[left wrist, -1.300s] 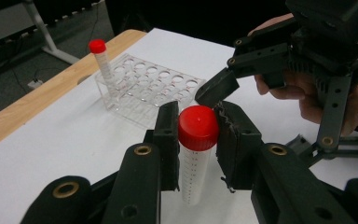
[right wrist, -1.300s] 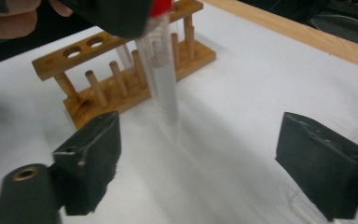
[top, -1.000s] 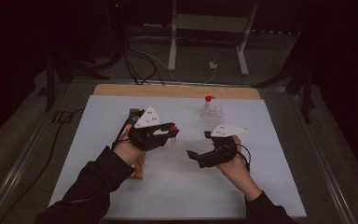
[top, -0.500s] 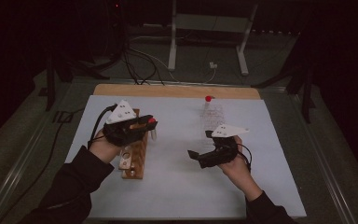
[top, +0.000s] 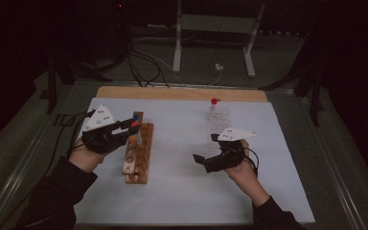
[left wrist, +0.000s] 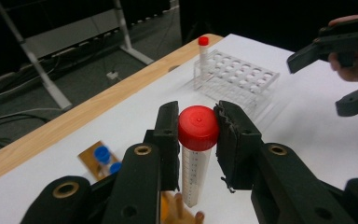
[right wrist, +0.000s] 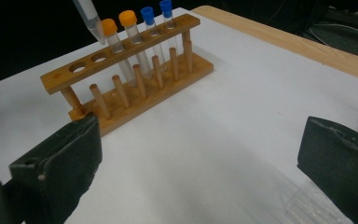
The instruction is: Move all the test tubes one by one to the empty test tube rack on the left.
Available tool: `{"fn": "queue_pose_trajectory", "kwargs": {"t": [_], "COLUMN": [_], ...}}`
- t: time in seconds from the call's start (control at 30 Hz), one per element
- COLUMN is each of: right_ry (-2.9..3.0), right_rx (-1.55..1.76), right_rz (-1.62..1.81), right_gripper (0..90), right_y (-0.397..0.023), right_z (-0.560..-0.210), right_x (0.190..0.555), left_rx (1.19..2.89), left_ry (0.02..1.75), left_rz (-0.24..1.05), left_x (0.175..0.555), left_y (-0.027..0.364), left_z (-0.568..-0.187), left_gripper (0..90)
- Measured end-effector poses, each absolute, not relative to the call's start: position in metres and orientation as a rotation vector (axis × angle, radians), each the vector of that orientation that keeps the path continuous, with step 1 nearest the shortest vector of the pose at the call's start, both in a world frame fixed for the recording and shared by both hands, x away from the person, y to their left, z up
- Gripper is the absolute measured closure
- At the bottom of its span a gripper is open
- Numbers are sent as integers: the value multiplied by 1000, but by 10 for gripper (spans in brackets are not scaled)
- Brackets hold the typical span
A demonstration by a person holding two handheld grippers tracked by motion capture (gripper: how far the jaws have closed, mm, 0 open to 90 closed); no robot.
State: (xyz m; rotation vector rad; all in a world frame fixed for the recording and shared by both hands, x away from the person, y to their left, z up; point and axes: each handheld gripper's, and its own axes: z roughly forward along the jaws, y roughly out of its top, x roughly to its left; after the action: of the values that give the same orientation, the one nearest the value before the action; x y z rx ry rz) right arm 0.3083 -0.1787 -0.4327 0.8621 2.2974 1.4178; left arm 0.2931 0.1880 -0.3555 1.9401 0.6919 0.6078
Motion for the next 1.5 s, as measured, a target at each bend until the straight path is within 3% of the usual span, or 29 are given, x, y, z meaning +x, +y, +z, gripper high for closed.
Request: {"fn": "queue_pose_trajectory", "kwargs": {"t": [0.47, 1.5], "right_ry": [2292, 2298], "right_rx": [863, 873], "right_rz": [1428, 1440], "right_gripper": [0, 0], "right_y": [-180, -183], "right_z": [-432, -432], "right_x": [308, 309], "left_rx": [1913, 2026], "left_ry": [768, 827], "left_rz": [594, 566], "left_x": [292, 300], "left_y": [207, 201], "left_z": [-380, -441], "left_gripper": [720, 716]}}
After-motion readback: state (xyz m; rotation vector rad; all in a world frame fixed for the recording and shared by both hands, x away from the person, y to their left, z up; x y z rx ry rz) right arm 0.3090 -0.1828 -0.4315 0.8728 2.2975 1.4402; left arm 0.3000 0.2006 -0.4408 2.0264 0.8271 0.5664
